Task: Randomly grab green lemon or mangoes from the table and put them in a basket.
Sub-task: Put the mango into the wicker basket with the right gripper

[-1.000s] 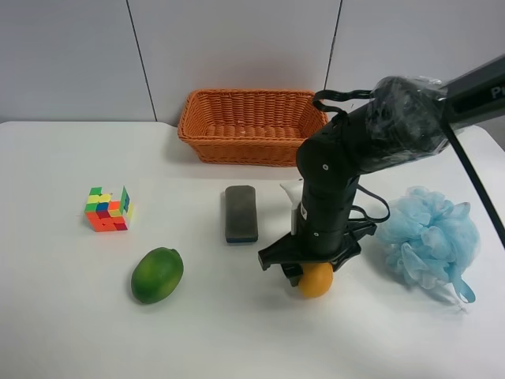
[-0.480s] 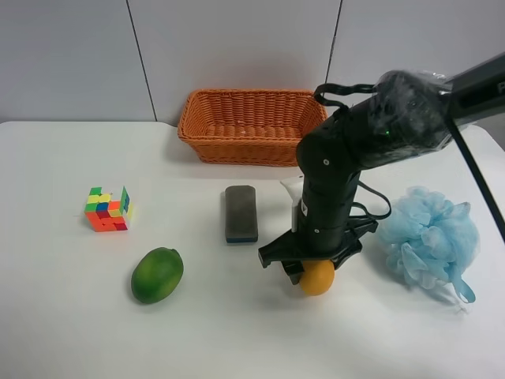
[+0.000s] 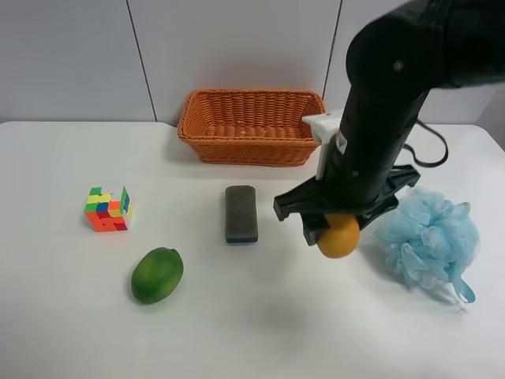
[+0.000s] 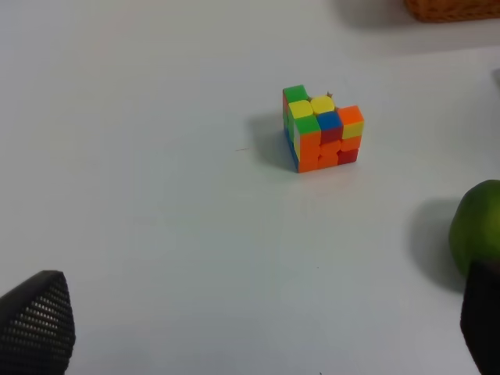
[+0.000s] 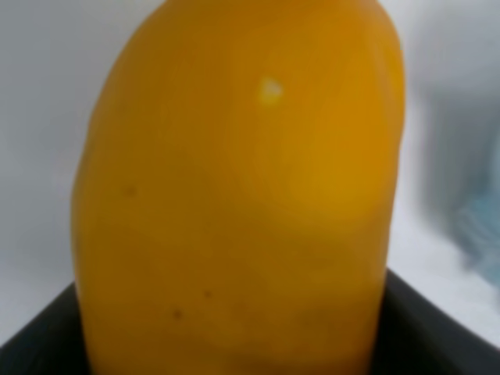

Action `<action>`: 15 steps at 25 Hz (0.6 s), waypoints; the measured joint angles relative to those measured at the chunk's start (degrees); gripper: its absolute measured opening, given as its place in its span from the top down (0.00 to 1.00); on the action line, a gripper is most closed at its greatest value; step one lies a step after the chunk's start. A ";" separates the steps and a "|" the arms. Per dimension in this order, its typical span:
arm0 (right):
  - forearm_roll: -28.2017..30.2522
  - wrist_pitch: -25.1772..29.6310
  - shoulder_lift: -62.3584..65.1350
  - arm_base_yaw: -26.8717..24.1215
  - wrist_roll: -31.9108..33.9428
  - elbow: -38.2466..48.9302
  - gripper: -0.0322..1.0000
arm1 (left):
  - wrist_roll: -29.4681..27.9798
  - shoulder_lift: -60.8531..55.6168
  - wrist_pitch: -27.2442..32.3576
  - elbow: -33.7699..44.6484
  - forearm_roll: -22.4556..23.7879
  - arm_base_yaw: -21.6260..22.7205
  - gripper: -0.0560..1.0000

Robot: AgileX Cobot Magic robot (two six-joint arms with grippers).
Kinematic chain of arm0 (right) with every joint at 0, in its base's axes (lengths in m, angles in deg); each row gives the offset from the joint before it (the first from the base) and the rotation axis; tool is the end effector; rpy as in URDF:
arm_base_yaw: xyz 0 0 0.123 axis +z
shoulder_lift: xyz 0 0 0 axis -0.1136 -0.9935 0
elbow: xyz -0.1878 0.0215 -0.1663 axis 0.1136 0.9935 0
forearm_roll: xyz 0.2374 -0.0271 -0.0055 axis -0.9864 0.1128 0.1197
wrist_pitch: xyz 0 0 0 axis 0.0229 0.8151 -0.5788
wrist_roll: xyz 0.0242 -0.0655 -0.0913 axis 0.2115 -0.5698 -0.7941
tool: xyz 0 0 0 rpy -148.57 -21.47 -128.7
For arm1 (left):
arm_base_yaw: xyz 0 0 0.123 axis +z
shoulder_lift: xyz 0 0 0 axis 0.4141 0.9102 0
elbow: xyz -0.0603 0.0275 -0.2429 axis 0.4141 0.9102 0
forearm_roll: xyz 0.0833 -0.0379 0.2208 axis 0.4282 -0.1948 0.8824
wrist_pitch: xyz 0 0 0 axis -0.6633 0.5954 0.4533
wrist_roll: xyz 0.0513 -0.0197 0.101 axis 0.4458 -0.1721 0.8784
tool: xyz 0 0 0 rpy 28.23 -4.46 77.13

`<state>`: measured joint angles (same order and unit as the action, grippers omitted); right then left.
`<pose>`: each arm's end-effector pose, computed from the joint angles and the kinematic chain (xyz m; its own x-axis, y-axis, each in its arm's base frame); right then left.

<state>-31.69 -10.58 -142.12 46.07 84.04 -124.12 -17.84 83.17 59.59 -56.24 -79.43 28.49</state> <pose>0.2257 0.1777 0.1774 -0.9677 -0.2090 -0.1406 -0.2120 0.9772 0.0065 0.0359 -0.0061 0.2647 -0.4362 0.1015 -0.8941 0.0557 0.9948 0.0857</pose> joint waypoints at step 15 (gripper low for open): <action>1.91 9.13 -7.83 -6.26 -10.83 -28.00 0.36 | 0.00 0.00 0.00 0.00 0.00 0.00 0.01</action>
<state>-29.78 -1.45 -149.96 39.82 73.22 -152.12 -17.84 83.17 59.59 -56.24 -79.43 28.49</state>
